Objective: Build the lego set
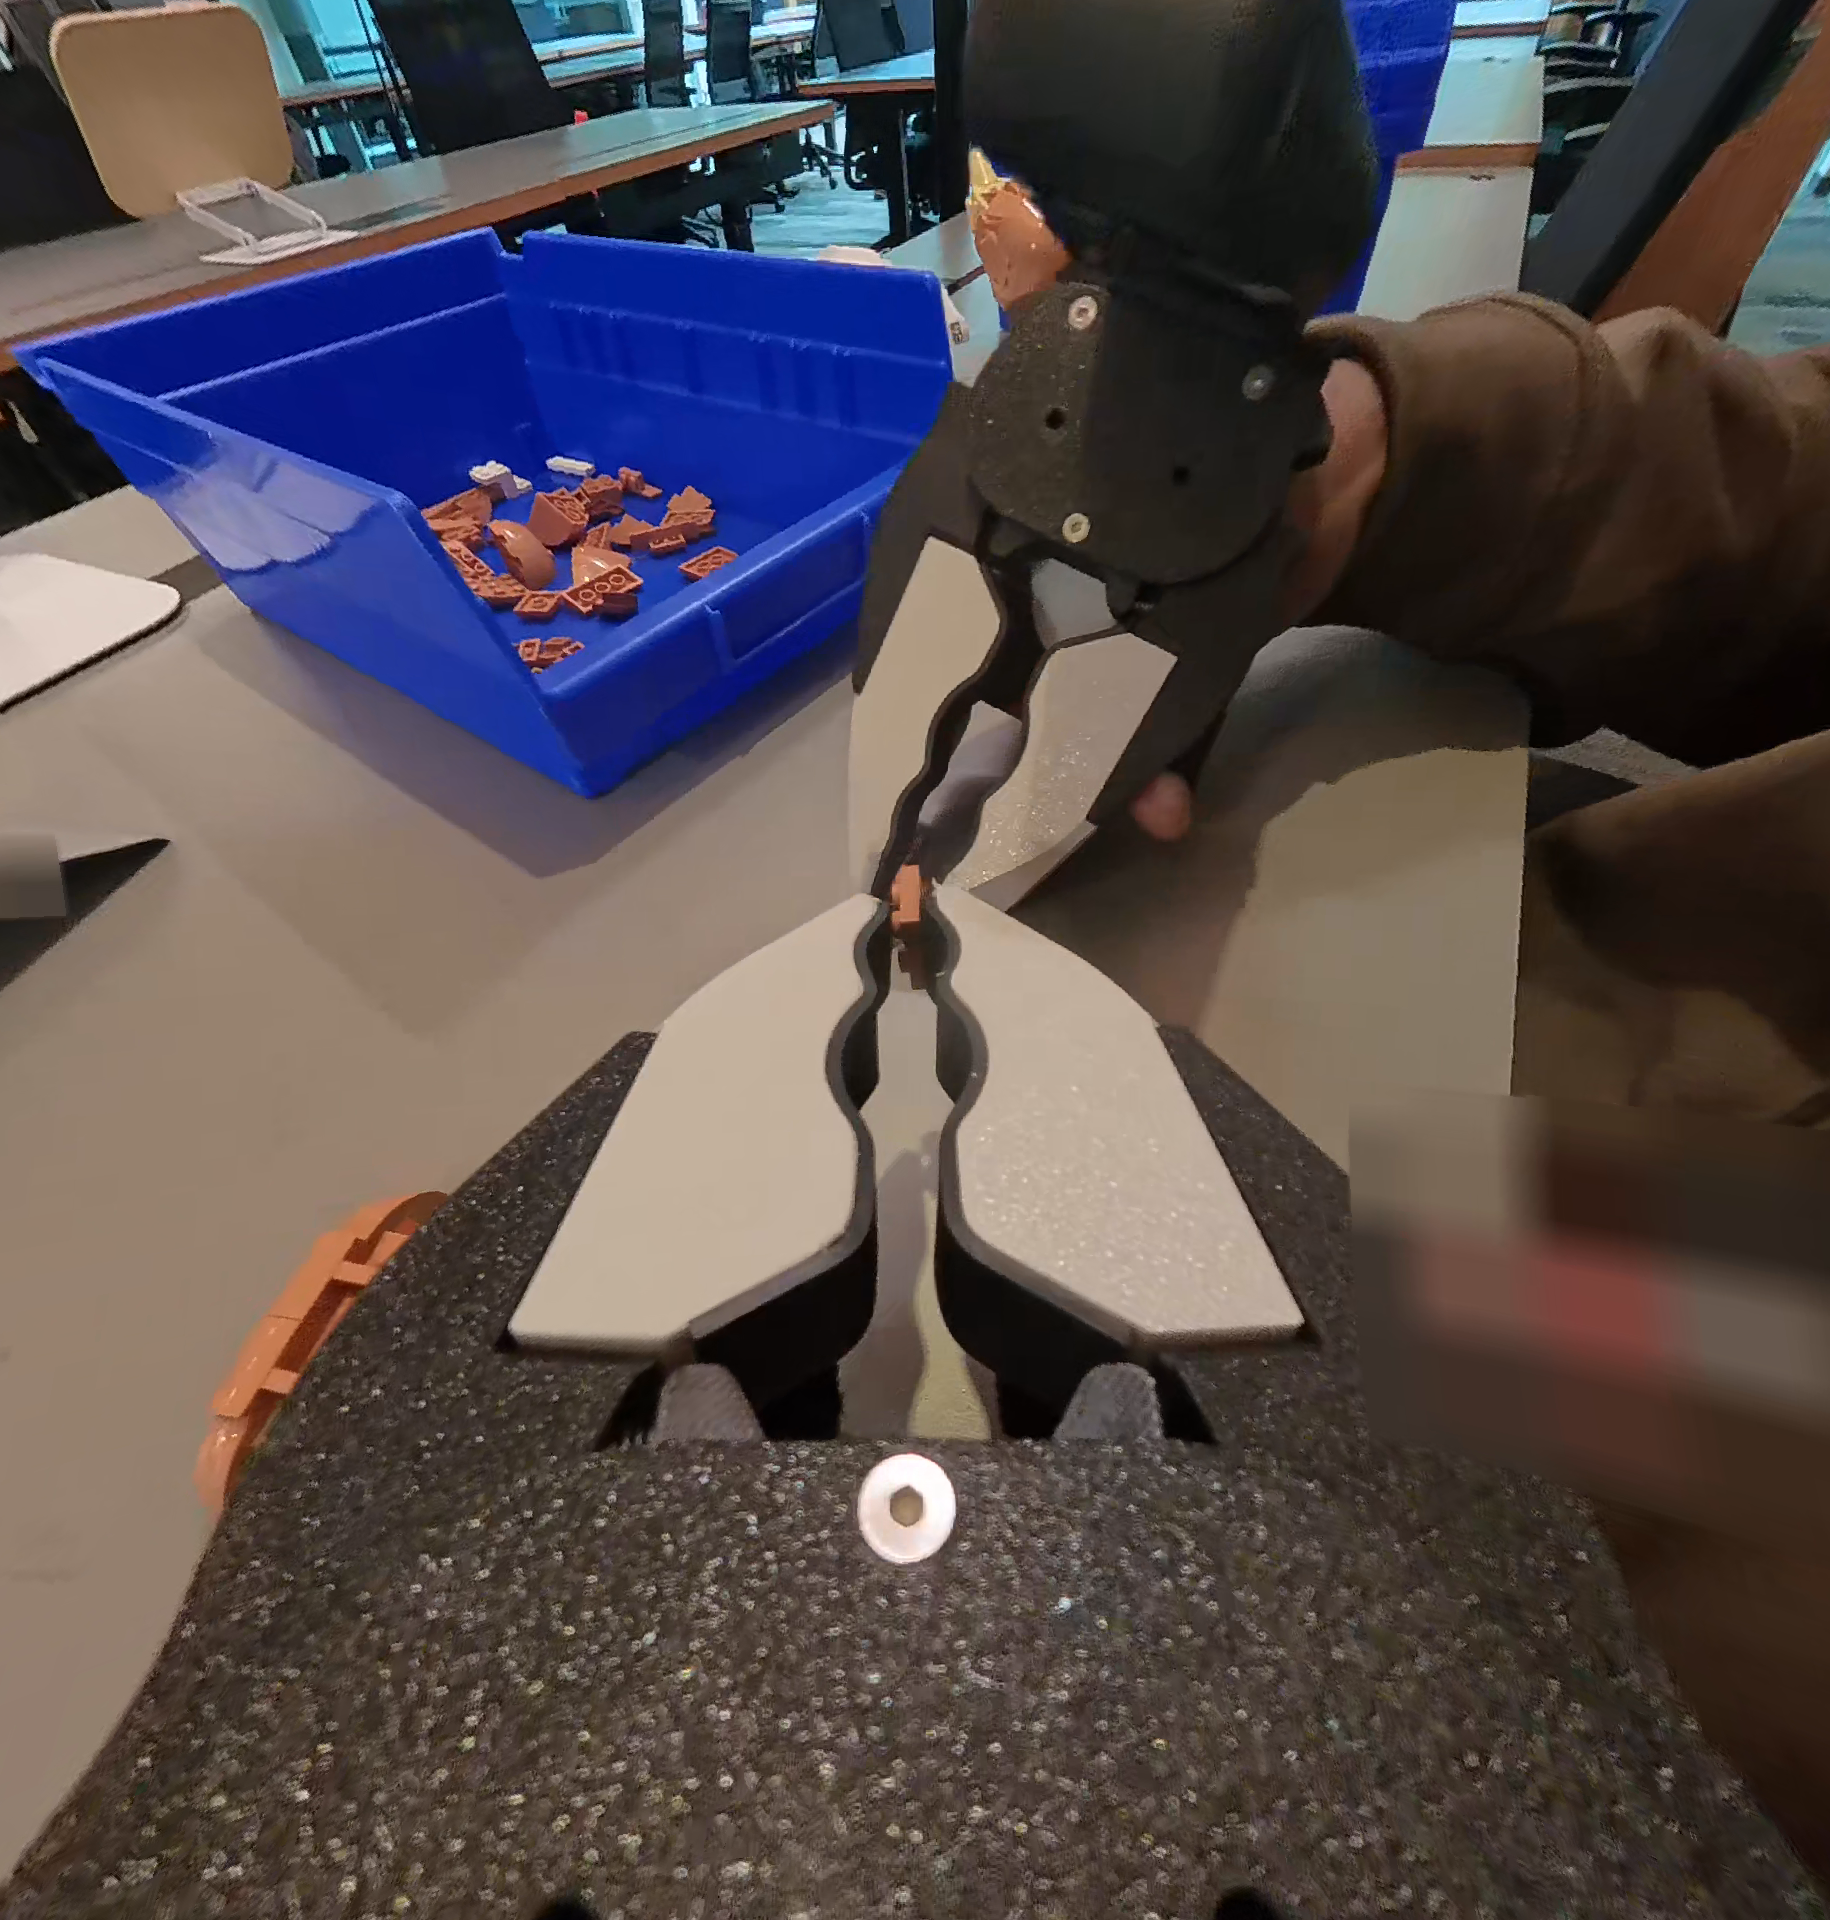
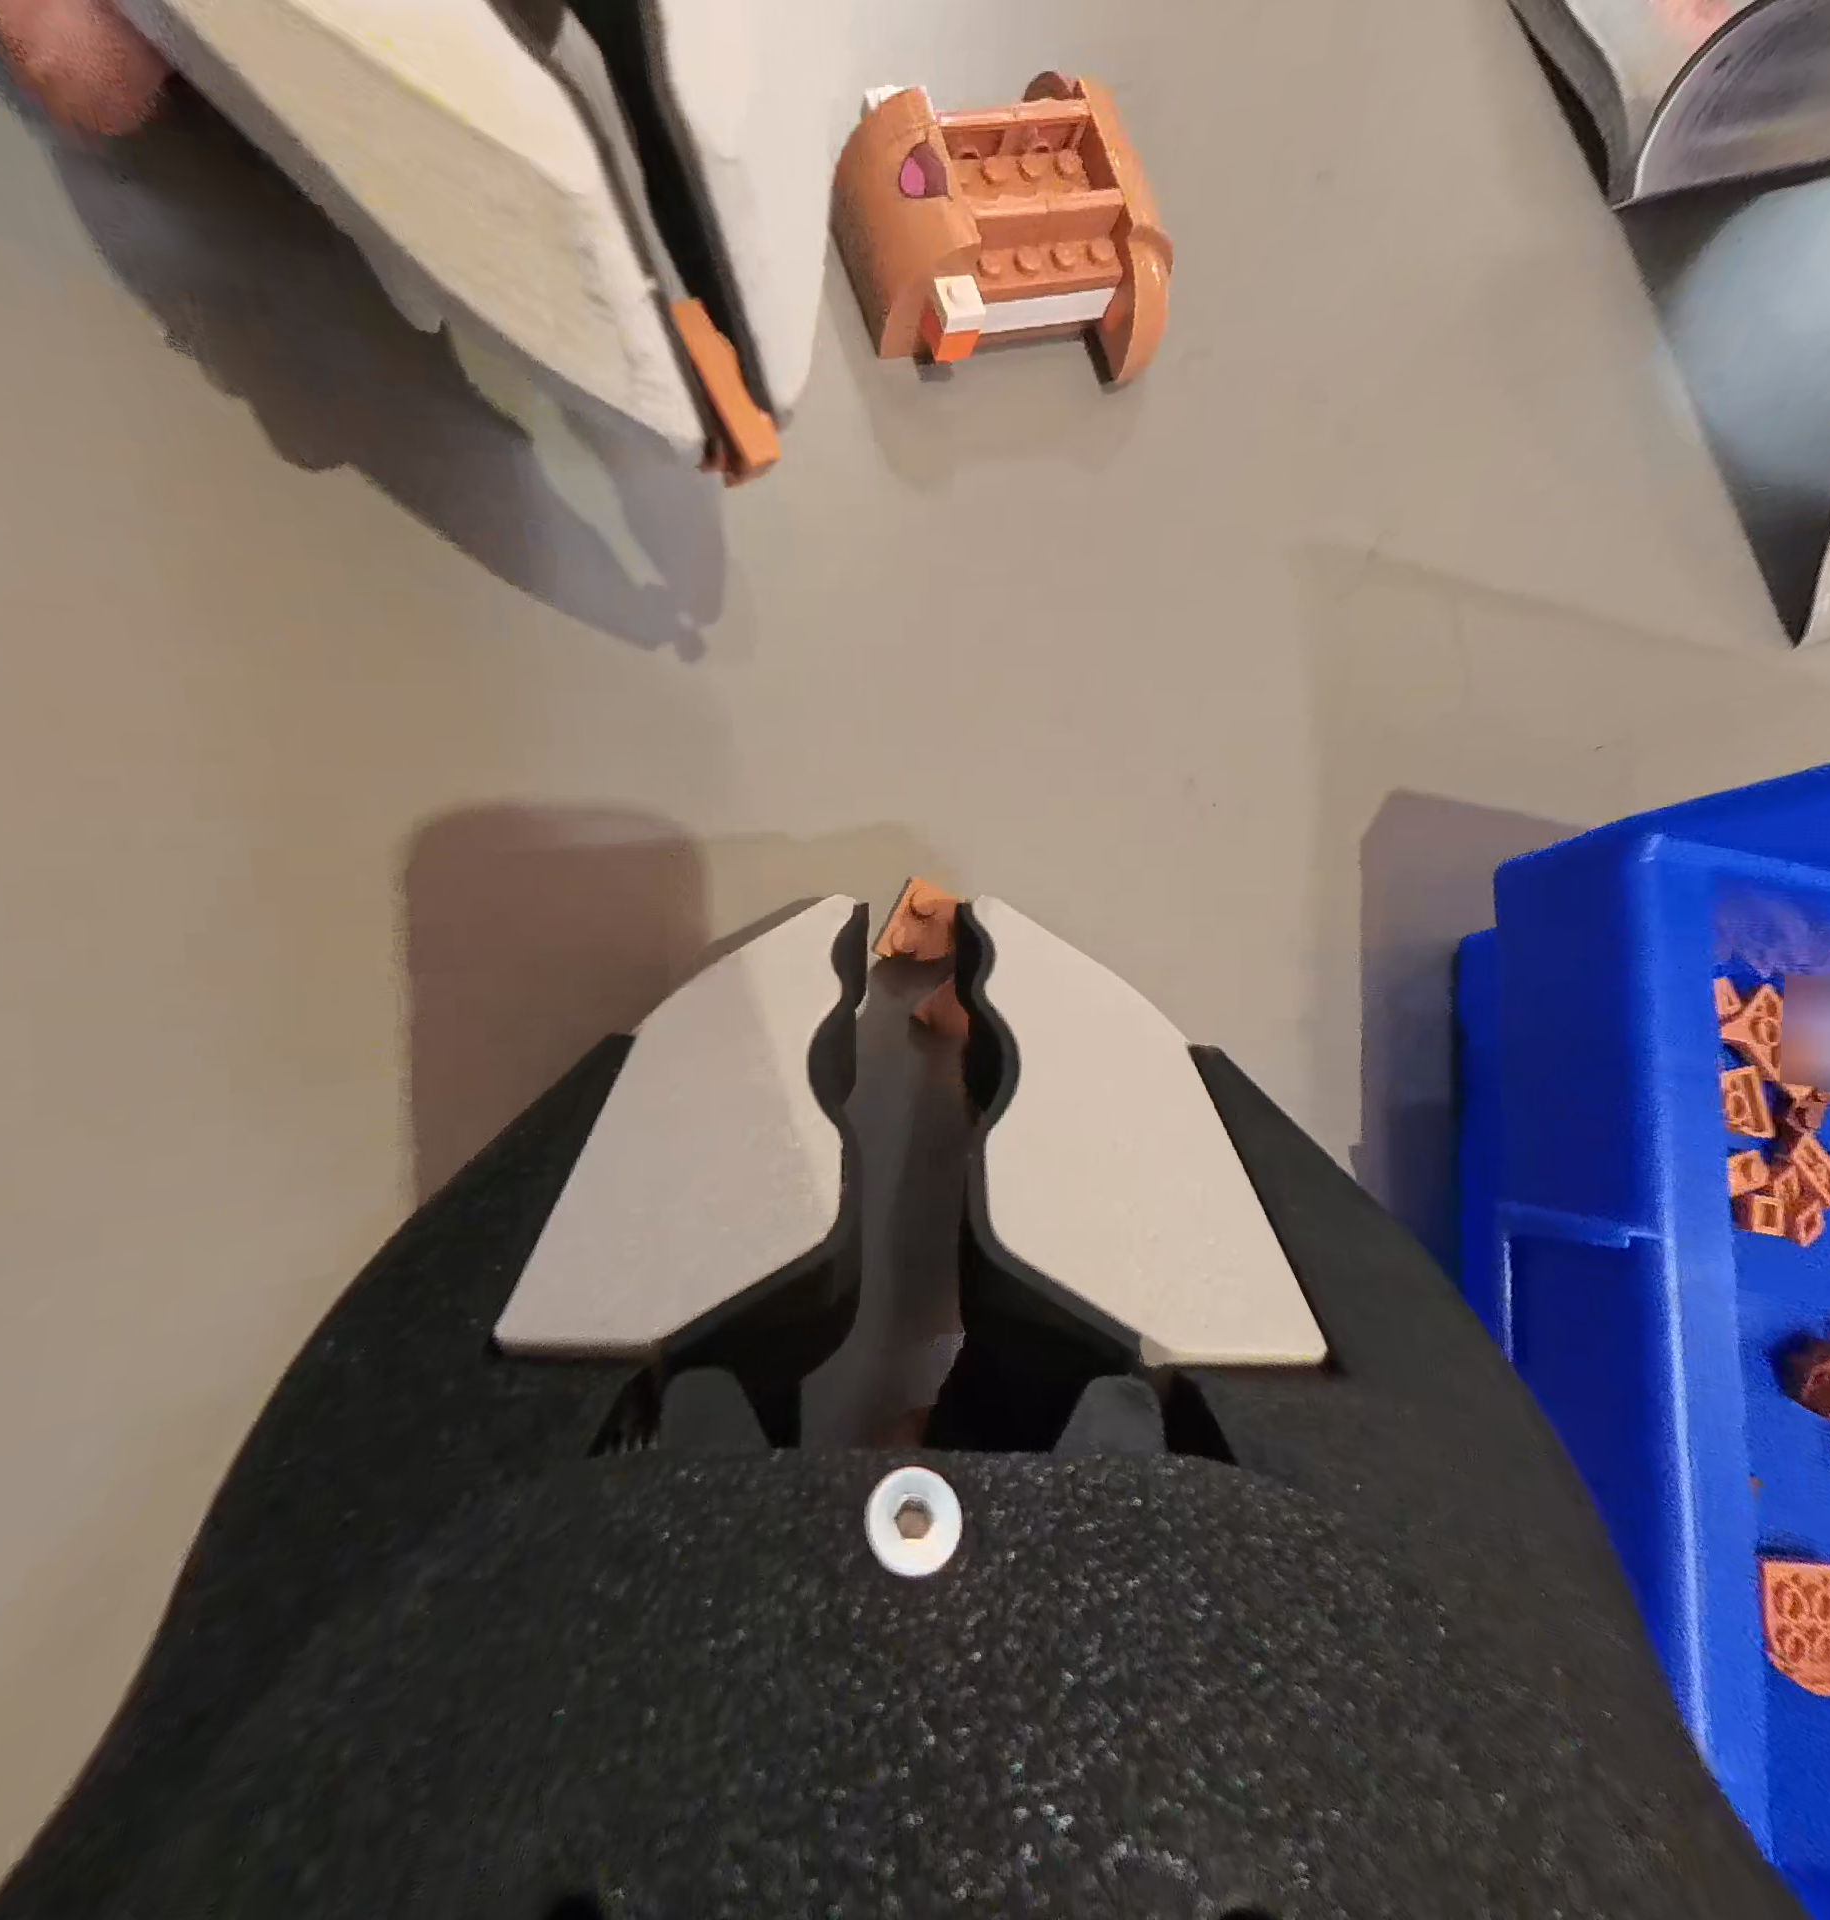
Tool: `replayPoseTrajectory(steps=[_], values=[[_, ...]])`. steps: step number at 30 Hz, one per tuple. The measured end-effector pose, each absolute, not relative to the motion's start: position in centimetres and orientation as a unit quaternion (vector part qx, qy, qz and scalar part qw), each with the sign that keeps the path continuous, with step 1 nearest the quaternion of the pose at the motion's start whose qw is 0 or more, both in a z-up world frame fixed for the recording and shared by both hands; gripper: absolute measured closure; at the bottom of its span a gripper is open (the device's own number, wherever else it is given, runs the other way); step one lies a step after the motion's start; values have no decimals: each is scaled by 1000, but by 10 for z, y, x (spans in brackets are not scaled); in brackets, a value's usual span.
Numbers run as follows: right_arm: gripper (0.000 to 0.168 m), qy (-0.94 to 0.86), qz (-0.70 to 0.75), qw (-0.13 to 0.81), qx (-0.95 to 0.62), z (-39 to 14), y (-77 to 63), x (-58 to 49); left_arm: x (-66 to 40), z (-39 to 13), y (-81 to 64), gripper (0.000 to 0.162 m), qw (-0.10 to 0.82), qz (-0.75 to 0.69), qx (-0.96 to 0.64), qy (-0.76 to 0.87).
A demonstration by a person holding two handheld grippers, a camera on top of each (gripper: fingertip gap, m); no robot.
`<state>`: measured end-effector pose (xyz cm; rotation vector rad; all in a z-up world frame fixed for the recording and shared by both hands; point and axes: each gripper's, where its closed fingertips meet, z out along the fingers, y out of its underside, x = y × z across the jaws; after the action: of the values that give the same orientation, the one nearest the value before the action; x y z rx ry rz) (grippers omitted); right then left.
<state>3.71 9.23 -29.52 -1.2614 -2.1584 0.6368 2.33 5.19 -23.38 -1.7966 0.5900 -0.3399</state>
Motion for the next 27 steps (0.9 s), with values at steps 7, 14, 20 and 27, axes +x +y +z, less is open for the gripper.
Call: replayPoseTrajectory(steps=[7,14,20,27], values=[[168,-791,261,252,-493,-295,93,38,19,-233,48,157,584,-116,-755,275],[168,-773,332,254,-477,-279,81,45,20,-236,48,157,583,-94,-751,296],[164,-779,302,271,-478,-281,94,47,28,-239,47,157,584,-56,-738,335],[155,-809,269,240,-464,-296,94,45,27,-243,47,157,579,-46,-740,339]])
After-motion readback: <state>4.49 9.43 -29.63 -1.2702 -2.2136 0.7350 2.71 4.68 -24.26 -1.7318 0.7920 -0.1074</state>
